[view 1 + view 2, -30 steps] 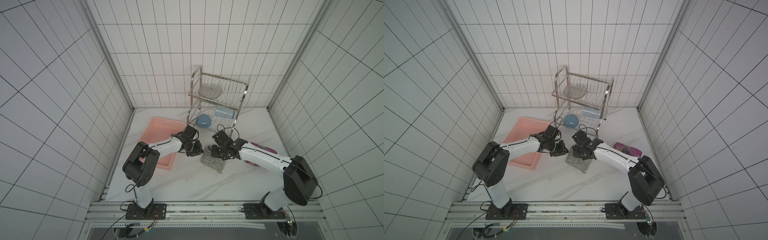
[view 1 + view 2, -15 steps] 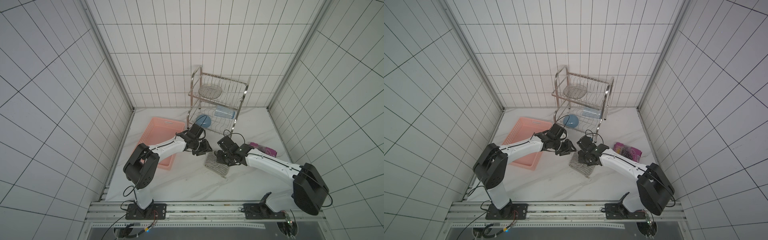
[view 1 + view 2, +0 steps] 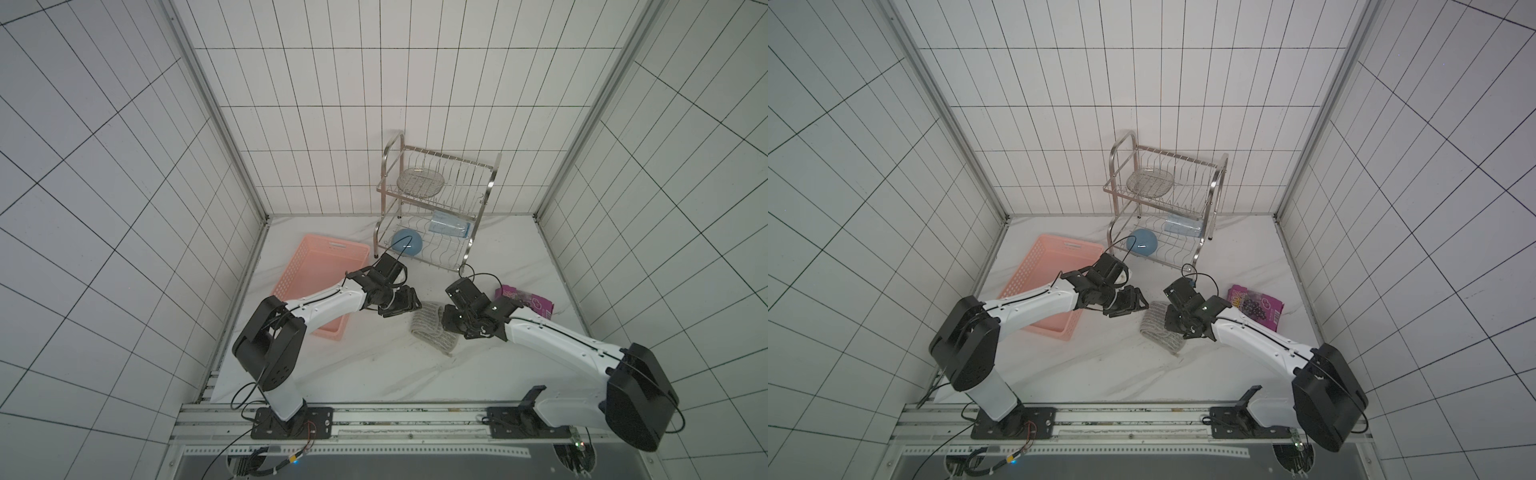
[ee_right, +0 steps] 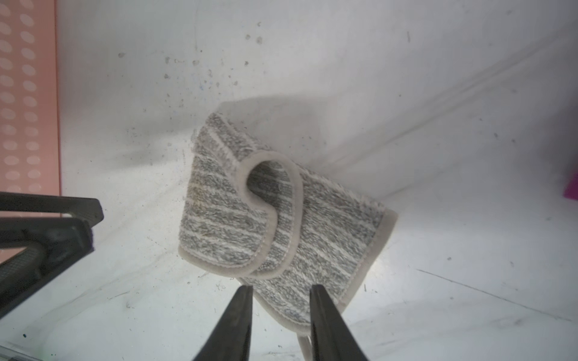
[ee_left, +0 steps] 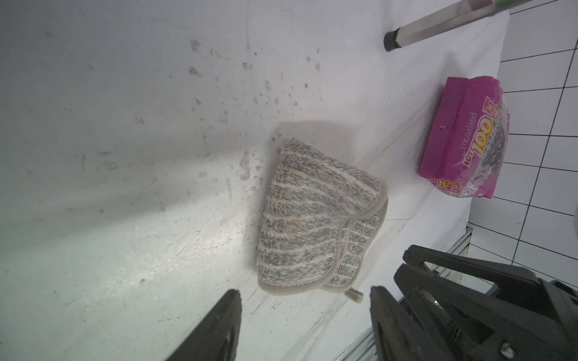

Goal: Fold the square dishcloth
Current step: Fold the cleaning item at the center of the board.

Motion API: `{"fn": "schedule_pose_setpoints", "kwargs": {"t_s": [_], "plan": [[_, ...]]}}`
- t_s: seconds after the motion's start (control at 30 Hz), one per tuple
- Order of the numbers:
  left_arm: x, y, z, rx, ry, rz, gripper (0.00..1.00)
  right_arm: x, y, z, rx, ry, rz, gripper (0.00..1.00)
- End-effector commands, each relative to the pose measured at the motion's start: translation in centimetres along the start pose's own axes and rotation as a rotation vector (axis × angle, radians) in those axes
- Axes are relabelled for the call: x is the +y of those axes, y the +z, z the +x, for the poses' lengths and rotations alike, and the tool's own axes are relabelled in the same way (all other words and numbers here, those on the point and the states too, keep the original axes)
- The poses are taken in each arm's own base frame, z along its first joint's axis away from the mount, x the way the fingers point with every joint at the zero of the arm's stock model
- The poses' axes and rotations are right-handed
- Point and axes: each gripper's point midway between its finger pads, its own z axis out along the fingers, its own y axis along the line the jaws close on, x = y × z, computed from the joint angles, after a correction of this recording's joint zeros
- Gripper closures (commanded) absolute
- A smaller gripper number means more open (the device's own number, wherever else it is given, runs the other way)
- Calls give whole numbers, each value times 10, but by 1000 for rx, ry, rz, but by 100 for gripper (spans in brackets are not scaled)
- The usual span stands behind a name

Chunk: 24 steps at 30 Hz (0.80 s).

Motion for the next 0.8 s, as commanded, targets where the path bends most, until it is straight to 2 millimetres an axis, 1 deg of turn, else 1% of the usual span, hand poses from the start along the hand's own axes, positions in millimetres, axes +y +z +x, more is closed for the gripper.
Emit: {"fn": "schedule_pose_setpoints", "kwargs": {"t_s": [0.0,0.07,0.17,0.3,0.37,0.43,0.6,0.77], "plan": [[-9,-7,1,-52,140,-48,26,-20,-4,7,12,92,21,68],[-15,-7,3,-73,192,-71,21,-29,-3,10,18,127,22,72],[-23,-4,5,-92,255,-113,20,-42,-1,15,32,174,28,76],[-29,8,11,-83,314,-187,27,-49,0,17,45,217,3,79],[-34,14,15,-86,357,-225,28,-52,1,18,47,233,-7,79],[-39,19,16,-89,394,-257,29,-54,2,18,51,245,-14,79],[-43,35,14,-82,448,-305,38,-55,9,21,78,278,-47,80],[-51,50,18,-63,484,-305,39,-56,16,23,98,298,-64,82]]}}
